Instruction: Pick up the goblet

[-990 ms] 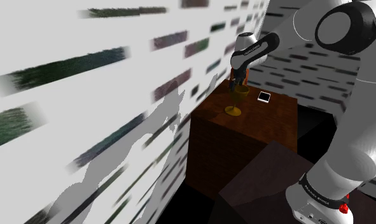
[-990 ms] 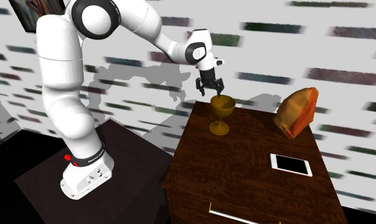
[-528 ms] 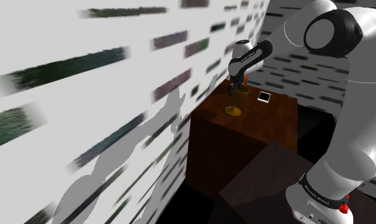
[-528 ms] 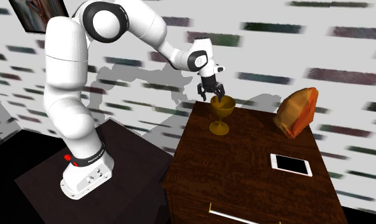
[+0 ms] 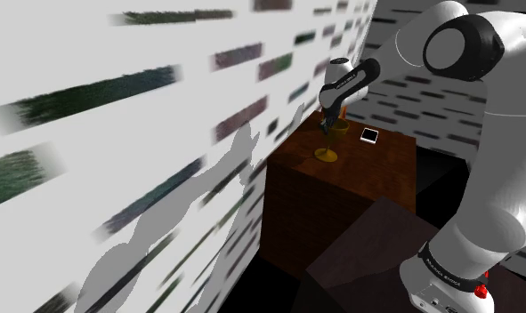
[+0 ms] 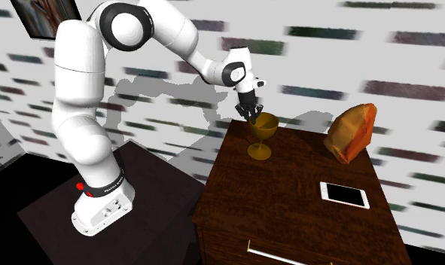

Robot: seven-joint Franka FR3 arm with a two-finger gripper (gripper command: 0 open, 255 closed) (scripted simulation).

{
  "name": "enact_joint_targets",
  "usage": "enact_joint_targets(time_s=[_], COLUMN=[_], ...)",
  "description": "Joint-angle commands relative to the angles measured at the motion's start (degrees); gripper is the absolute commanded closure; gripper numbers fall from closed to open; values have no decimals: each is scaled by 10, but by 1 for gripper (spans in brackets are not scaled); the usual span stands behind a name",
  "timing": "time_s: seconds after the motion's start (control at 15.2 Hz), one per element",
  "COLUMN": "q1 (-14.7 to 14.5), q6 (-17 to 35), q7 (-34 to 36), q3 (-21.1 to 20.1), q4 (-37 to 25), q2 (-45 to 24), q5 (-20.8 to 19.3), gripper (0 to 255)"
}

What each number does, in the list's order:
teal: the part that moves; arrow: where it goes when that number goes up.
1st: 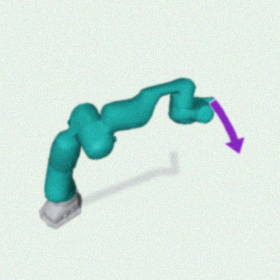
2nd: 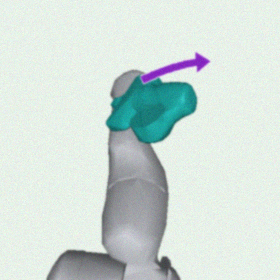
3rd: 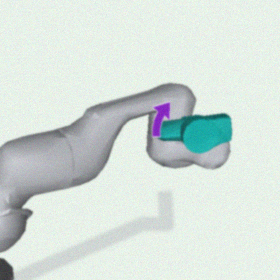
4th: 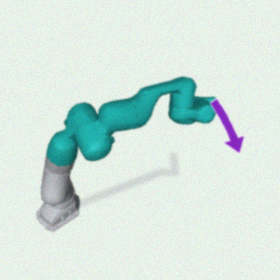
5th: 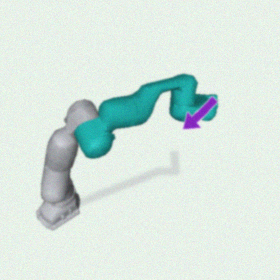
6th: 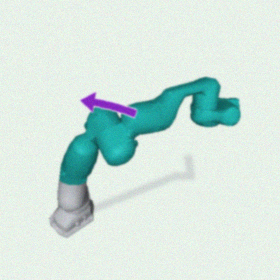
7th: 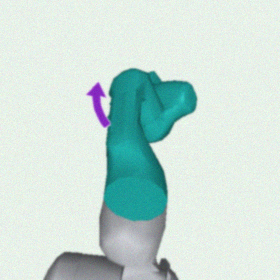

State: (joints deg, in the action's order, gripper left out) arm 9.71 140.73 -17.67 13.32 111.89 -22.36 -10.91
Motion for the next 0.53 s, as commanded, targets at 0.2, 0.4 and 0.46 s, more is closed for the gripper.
enact_joint_targets(time_s=[0.2, 0.4, 0.46], q1=[0, -1, -1], q6=[-1, -19, -25], q7=[0, -3, -4], q3=[0, 0, 0], q4=[-1, -6, -7], q2=[-2, 13, 18], q5=[0, 0, 0], gripper=[255, 255, 255])
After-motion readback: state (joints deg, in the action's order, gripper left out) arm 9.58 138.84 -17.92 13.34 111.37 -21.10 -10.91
